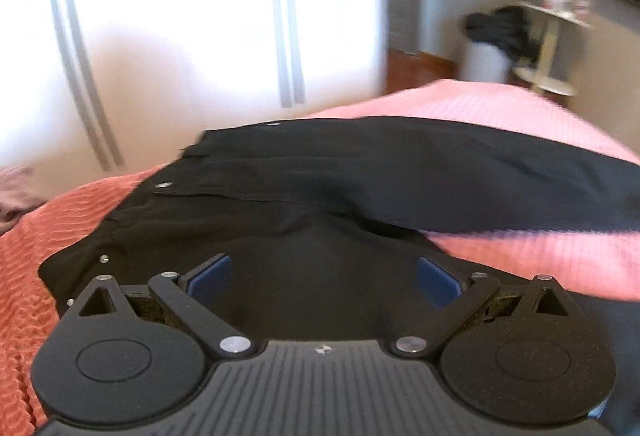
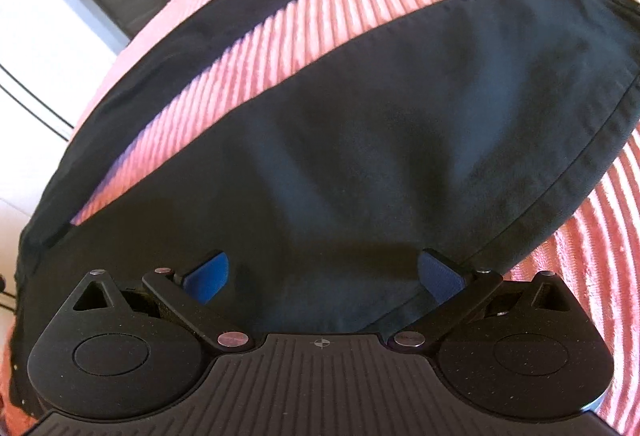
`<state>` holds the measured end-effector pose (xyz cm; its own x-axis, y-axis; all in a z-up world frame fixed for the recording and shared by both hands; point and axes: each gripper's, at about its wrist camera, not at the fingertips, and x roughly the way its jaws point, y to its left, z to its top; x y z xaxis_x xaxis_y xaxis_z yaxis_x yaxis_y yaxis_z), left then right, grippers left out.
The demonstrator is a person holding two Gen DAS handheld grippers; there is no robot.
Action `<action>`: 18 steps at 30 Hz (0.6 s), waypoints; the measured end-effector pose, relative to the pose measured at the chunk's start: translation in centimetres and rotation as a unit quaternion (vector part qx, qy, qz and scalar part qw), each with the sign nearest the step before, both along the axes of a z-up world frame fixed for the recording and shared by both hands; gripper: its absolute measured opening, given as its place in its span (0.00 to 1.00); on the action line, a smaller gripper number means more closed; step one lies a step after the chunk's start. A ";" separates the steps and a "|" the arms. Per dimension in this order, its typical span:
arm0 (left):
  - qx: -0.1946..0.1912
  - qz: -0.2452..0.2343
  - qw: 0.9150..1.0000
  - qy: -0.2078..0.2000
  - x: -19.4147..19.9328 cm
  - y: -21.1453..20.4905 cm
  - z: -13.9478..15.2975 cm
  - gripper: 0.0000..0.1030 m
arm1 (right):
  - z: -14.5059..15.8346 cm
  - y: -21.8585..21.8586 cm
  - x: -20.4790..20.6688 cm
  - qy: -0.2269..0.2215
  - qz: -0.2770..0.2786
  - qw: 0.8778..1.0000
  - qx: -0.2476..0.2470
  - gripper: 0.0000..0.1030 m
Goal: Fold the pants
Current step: 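Grasp the trouser leg hem with the right gripper while the left tool moves to the waistband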
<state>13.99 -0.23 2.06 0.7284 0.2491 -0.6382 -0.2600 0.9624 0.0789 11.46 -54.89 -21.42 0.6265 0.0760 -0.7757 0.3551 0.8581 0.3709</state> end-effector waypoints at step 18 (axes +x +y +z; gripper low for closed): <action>-0.024 0.111 0.991 -0.073 3.2 7.7 -6.5 0.96 | 11.9 1.6 19.7 -0.104 0.001 0.979 -0.177 1.00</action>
<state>17.19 7.44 -4.39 0.7452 0.3849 -0.5445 -0.4707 0.8821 -0.0207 31.13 -53.29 -9.53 0.7743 -0.1729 -0.6087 0.3020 0.9463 0.1153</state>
